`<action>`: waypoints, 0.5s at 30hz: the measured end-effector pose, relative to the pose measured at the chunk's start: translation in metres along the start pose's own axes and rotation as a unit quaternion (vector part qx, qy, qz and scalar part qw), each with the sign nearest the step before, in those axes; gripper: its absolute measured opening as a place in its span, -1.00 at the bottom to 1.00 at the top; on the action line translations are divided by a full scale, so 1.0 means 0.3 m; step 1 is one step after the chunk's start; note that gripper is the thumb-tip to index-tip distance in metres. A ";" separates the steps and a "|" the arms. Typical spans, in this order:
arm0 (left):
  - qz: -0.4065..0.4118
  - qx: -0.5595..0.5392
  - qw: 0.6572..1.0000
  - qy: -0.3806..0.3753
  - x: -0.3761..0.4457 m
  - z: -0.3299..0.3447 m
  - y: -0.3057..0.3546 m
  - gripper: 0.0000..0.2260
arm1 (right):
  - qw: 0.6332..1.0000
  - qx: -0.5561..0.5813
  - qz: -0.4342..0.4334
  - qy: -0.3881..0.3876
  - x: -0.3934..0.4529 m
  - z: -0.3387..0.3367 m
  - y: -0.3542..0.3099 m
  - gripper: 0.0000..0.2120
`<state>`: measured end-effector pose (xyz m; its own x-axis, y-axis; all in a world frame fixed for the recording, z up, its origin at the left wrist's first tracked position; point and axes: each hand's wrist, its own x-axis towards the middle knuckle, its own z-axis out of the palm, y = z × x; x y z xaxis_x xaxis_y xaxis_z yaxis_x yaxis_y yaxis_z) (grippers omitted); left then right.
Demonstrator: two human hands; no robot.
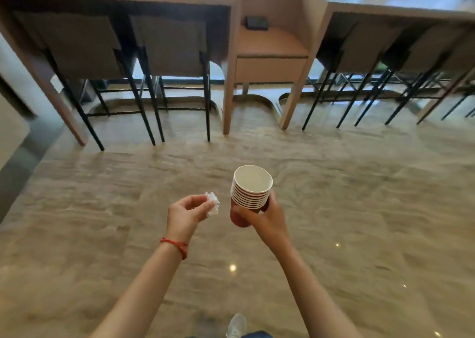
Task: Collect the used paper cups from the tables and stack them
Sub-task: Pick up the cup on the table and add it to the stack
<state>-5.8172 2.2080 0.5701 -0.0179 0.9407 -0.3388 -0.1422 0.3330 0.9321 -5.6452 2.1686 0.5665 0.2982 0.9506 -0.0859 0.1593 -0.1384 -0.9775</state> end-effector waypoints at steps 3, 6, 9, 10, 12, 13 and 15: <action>-0.005 0.024 0.998 -0.050 0.047 0.185 0.004 -0.91 | 0.999 0.002 0.000 0.050 0.063 -0.158 0.021 -0.50; -0.008 0.031 0.995 -0.093 0.091 0.359 0.017 -0.92 | 0.995 0.009 0.006 0.096 0.115 -0.306 0.034 -0.48; -0.012 0.052 0.990 -0.131 0.131 0.519 0.022 -0.90 | 0.990 0.009 0.015 0.143 0.153 -0.428 0.057 -0.47; -0.012 0.061 0.987 -0.147 0.144 0.570 0.023 -0.89 | 0.987 0.009 0.020 0.160 0.165 -0.464 0.067 -0.48; -0.010 0.078 0.980 -0.181 0.173 0.671 0.022 -0.88 | 0.980 0.013 0.029 0.196 0.188 -0.527 0.090 -0.48; -0.010 0.085 0.977 -0.196 0.190 0.721 0.021 -0.88 | 0.976 0.014 0.034 0.216 0.199 -0.558 0.101 -0.49; -0.011 0.098 0.969 -0.228 0.228 0.819 0.019 -0.91 | 0.967 0.018 0.040 0.252 0.224 -0.614 0.120 -0.50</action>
<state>-5.5760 2.2902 0.5836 0.4282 0.8496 -0.3081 0.0541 0.3162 0.9472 -5.4462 2.1764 0.5612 0.7309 0.6794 -0.0648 0.0863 -0.1863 -0.9787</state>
